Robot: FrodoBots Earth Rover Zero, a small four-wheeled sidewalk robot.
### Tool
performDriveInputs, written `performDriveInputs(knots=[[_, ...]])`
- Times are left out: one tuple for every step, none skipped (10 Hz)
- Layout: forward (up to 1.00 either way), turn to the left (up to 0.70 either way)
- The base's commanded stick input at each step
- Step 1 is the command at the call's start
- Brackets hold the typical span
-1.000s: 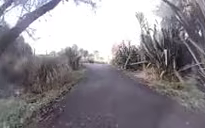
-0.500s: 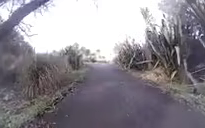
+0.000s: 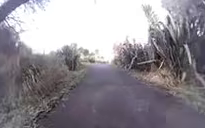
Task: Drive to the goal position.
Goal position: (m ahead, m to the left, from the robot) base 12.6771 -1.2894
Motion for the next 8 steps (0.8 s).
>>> performDriveInputs(knots=[[0.85,0.00],[0.85,0.00],[0.85,0.00],[0.85,0.00],[0.85,0.00],[0.85,0.00],[0.85,-0.01],[0.85,-0.04]])
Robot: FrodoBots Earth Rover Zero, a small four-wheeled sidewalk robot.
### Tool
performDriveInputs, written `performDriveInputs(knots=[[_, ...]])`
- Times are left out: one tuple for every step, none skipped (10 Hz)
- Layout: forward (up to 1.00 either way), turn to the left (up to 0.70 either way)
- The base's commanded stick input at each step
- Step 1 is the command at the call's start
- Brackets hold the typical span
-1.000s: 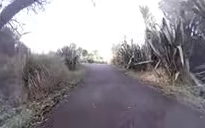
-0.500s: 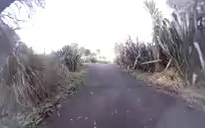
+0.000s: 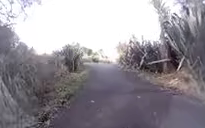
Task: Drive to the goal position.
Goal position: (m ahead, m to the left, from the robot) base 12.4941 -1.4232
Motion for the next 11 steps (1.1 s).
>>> performDriveInputs(knots=[[0.85,-0.22],[0.85,-0.34],[0.85,-0.34],[0.85,-0.34],[0.85,-0.34],[0.85,-0.34],[0.85,-0.34],[0.85,-0.34],[0.85,-0.34],[0.85,-0.34],[0.85,-0.34]])
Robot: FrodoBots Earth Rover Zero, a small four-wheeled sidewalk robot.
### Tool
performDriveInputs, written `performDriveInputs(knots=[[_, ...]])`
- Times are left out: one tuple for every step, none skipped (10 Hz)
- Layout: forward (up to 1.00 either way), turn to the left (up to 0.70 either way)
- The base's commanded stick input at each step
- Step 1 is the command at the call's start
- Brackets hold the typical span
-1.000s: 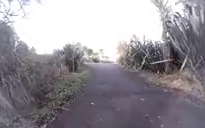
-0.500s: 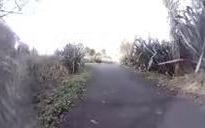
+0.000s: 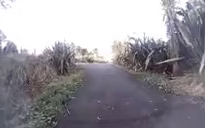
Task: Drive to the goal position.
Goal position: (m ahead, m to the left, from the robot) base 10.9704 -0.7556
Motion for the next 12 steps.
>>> performDriveInputs(knots=[[0.85,-0.34],[0.85,-0.34],[0.85,-0.34],[0.85,-0.25],[0.85,0.00],[0.85,0.00],[0.85,0.00],[0.41,0.00],[0.00,0.00],[0.00,0.00],[0.00,0.00],[0.00,0.00]])
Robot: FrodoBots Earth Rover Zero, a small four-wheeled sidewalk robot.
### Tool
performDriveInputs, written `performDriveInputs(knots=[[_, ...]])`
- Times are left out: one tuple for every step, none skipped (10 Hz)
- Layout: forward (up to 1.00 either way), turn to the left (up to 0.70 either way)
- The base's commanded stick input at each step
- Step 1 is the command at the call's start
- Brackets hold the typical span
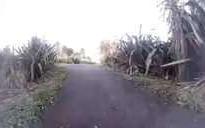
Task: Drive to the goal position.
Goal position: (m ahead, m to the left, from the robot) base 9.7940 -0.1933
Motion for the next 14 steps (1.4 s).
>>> performDriveInputs(knots=[[0.00,0.00],[0.00,0.00],[0.00,0.00],[0.00,0.00],[0.00,0.00],[0.50,0.00],[0.85,0.00],[0.85,0.00],[0.85,0.00],[0.85,0.00],[0.85,0.00],[0.85,0.00],[0.85,-0.01],[0.85,-0.09]])
